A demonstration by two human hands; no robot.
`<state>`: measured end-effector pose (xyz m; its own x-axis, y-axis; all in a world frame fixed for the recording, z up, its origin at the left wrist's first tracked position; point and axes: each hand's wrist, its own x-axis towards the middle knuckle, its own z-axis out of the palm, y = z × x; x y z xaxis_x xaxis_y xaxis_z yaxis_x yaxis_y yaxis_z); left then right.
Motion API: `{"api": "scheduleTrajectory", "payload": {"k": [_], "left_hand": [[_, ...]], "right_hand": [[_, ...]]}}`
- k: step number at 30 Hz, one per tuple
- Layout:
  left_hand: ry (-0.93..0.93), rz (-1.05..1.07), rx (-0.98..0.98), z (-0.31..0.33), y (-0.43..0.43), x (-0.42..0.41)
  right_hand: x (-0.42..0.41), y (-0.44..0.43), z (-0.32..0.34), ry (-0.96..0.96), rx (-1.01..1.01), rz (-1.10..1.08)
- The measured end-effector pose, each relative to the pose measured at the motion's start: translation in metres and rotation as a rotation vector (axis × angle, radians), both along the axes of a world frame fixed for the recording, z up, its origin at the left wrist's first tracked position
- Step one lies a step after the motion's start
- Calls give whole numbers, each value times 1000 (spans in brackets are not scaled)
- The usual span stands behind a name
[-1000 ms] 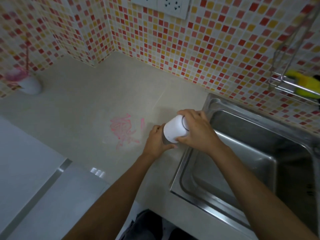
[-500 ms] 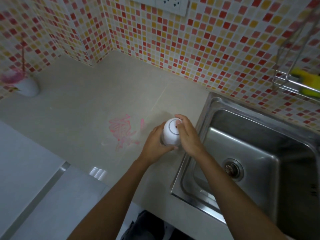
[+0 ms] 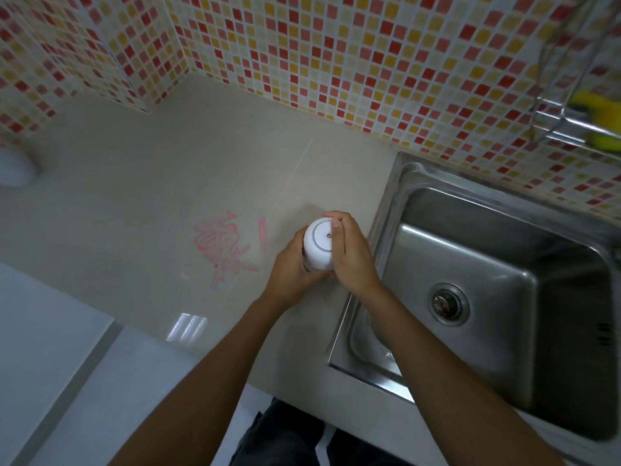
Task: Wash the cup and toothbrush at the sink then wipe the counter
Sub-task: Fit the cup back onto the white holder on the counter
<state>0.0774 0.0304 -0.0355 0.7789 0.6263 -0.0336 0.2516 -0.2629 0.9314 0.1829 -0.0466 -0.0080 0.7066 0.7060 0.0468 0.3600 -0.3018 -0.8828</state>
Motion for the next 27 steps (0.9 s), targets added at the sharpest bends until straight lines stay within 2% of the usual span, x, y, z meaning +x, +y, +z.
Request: {"api": "scheduleTrajectory", "payload": {"k": [7, 10, 12, 14, 16, 19, 23, 25, 27], "left_hand": [[29, -47, -13, 4, -3, -3], [98, -91, 22, 6, 2, -5], [155, 3, 49, 16, 5, -10], [134, 89, 134, 32, 5, -15], [94, 54, 217, 47, 0, -17], [108, -68, 303, 45, -4, -16], [155, -26, 413, 41, -8, -15], [147, 5, 513, 48, -14, -7], [112, -28, 623, 59, -24, 7]], "right_hand": [[1, 0, 4, -1, -35, 33], [5, 0, 14, 189, -12, 74], [6, -4, 19, 285, 26, 26], [6, -10, 19, 239, 31, -61], [5, -16, 14, 179, -3, -120], [-1, -23, 9, 156, -61, -96], [-1, -37, 20, 90, -106, -117], [6, -52, 31, -5, -101, -100], [18, -73, 34, -187, -136, -106]]}}
